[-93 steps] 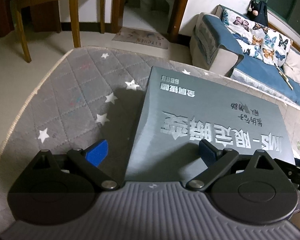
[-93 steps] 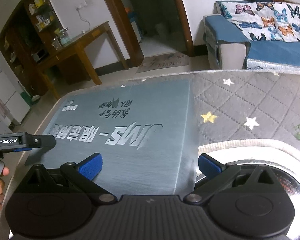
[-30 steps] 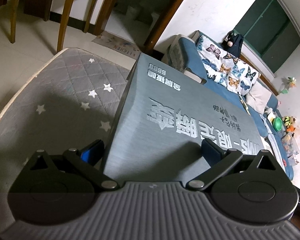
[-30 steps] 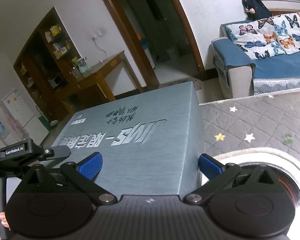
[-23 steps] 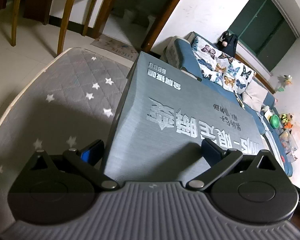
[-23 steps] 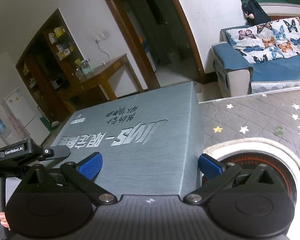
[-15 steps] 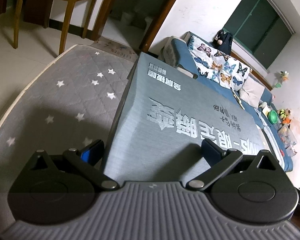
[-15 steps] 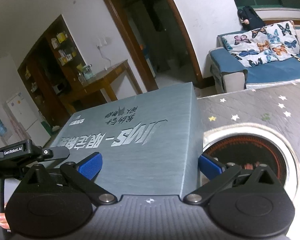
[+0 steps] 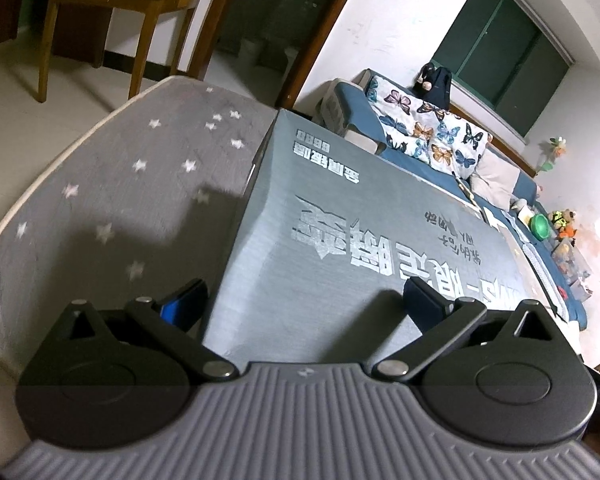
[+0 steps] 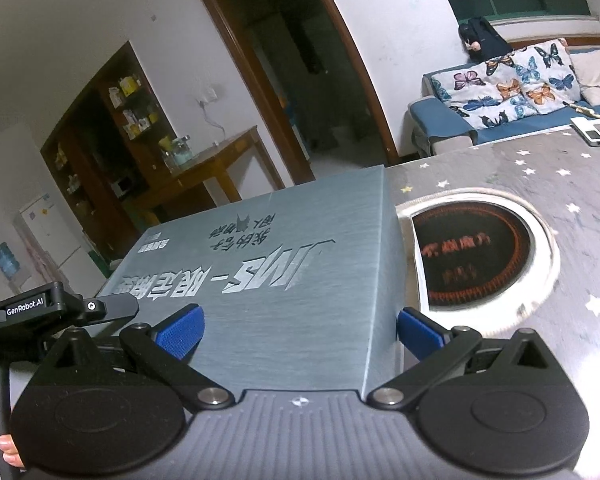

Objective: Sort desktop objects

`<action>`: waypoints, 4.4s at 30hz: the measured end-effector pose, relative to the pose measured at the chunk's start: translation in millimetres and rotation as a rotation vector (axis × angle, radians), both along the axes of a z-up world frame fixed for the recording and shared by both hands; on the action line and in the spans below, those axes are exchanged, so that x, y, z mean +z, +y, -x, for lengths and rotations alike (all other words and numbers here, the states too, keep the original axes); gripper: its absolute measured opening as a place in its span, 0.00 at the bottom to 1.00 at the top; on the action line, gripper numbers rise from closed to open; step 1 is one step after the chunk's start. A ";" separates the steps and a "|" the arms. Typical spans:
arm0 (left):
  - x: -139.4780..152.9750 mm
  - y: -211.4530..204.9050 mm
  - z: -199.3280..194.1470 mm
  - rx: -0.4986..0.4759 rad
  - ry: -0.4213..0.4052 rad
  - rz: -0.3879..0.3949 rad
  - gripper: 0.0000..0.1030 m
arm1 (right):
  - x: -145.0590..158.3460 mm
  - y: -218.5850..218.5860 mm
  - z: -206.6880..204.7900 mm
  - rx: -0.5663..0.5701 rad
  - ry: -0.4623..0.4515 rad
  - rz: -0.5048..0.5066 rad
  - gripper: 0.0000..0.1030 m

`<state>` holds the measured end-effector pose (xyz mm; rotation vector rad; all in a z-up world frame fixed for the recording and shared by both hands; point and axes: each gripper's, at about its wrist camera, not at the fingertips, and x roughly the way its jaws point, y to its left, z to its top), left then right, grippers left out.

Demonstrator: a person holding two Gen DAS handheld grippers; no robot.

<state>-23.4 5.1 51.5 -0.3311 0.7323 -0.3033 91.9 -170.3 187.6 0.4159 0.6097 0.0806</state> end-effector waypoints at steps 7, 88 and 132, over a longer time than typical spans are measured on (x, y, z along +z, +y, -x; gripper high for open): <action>-12.8 8.3 45.4 -0.020 0.010 -0.012 1.00 | -7.3 21.0 54.0 -0.003 0.001 0.007 1.00; -75.9 -20.1 7.2 -0.228 0.286 -0.264 1.00 | -74.4 14.5 56.3 0.121 0.229 0.051 1.00; -75.6 -0.5 -23.0 -0.297 0.298 -0.235 1.00 | -71.9 13.4 46.2 0.152 0.268 0.048 1.00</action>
